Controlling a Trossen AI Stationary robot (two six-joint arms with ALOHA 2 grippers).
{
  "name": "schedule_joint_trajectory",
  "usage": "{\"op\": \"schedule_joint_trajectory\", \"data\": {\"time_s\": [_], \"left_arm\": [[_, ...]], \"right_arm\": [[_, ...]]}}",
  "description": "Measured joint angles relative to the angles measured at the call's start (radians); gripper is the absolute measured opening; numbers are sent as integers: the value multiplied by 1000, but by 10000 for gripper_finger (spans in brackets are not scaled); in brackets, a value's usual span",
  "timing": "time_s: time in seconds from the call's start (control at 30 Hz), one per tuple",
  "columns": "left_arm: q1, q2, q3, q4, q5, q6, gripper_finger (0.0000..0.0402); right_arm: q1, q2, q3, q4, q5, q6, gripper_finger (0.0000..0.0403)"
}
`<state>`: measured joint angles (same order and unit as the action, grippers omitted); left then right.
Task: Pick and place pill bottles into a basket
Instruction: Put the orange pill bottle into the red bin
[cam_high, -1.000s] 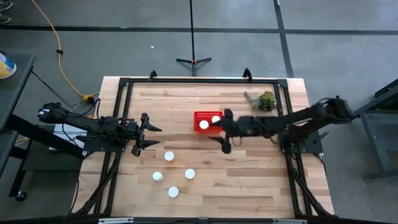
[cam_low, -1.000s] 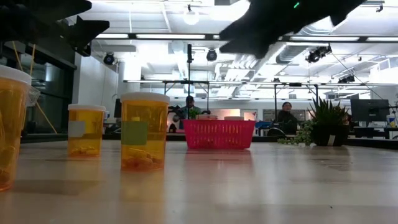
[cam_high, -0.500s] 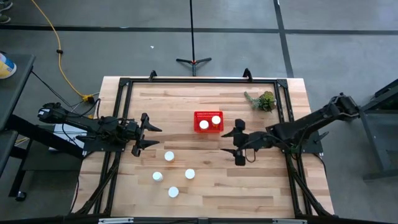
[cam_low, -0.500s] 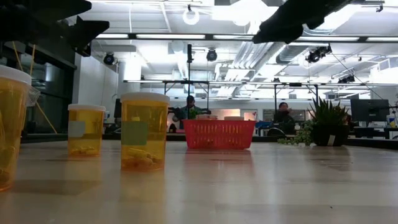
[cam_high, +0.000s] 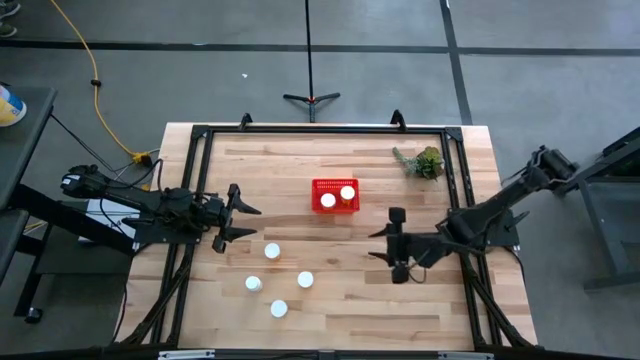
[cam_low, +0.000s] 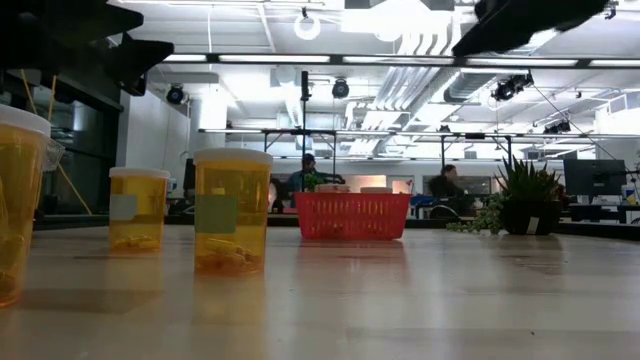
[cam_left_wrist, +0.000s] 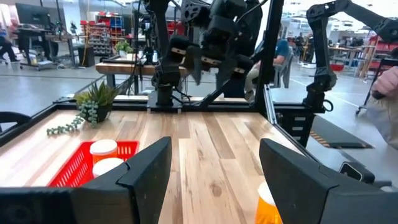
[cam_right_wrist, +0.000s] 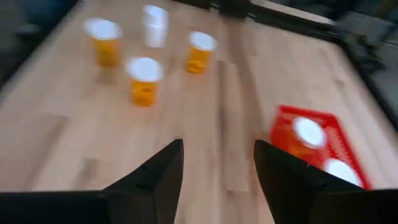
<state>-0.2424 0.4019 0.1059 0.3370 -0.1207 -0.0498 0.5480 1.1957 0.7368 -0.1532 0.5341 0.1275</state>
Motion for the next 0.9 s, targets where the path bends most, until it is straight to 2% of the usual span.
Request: {"op": "schedule_joint_trajectory", "data": {"time_s": [0.17,0.37,0.47,0.57,0.7,0.77,0.83,0.9], "left_arm": [[0,0,0,4,0,0,278],[0,0,0,3,-1,0,278],[0,0,0,3,-1,0,278],[0,0,0,3,-1,0,278],[0,0,0,2,-2,0,278],[0,0,0,2,-3,0,278],[0,0,0,2,-5,0,278],[0,0,0,3,-6,7,278]], "right_arm": [[1,-95,0,-26,-194,-73,166],[-42,-255,0,-137,-239,-106,144],[-79,-337,0,-161,-307,-111,138],[-130,-396,0,-151,-427,-149,139],[-214,-428,0,-122,-642,-176,139],[-253,-426,-36,-22,-761,-199,139],[-299,-424,-122,148,-870,-225,139],[-352,-415,-225,326,-919,-238,139]]}}
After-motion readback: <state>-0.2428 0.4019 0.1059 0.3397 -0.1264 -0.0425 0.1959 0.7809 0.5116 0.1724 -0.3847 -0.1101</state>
